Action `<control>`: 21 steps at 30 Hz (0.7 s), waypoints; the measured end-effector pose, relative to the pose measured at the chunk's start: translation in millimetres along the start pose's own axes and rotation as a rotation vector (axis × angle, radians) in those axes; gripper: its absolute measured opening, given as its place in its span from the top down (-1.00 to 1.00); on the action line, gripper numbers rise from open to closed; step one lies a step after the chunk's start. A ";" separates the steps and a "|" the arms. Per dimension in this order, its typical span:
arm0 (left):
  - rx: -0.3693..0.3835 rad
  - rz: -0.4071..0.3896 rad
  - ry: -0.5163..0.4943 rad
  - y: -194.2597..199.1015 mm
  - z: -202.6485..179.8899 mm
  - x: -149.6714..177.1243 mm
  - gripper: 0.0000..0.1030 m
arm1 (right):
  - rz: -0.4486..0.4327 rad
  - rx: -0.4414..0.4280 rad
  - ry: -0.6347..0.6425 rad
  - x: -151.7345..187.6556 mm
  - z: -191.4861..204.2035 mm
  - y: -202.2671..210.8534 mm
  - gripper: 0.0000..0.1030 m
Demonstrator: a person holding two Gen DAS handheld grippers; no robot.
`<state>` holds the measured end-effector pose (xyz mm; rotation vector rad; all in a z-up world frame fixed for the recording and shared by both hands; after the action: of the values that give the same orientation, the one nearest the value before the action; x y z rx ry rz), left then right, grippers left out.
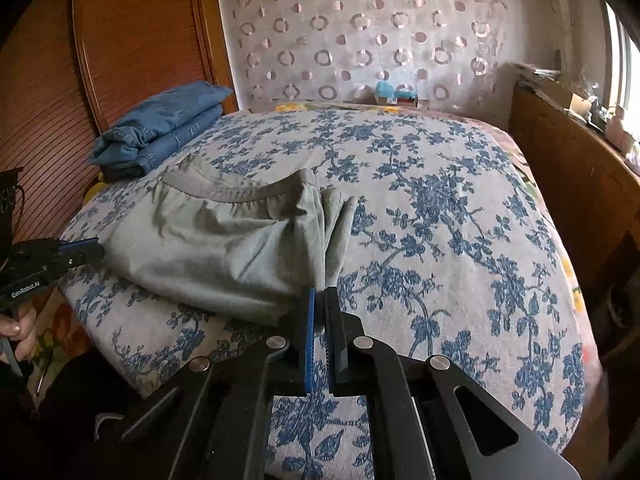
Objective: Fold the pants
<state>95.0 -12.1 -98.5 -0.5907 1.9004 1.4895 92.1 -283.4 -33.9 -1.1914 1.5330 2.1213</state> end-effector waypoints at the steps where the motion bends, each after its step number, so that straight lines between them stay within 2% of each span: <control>1: 0.000 -0.006 -0.001 4.6 -1.7 1.0 0.89 | 0.003 -0.002 0.000 1.5 0.5 2.7 0.92; 11: -0.020 -0.038 -0.030 18.5 -8.6 -3.6 0.89 | -0.022 -0.034 -0.021 0.7 3.0 19.8 0.92; 15: -0.024 -0.027 -0.027 15.6 -10.4 -6.6 0.88 | -0.031 -0.003 -0.032 0.1 -0.7 22.5 0.84; 21: -0.045 -0.040 -0.043 13.9 -13.4 -13.4 0.65 | -0.035 0.003 -0.018 -0.7 0.6 21.0 0.83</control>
<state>91.8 -22.0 -77.4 -0.6081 1.8163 1.5112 79.1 -291.3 -19.4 -1.1855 1.4967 2.1012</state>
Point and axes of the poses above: each gripper's, at about its wrist camera, not at the fingertips, and y roughly against the way its jaws point, z to its left, x to its underside, the point moved 3 cm from there along -y, roughly the way its jaws point, and after that the axes turned 1 degree about -x, right-handed, at the moved point
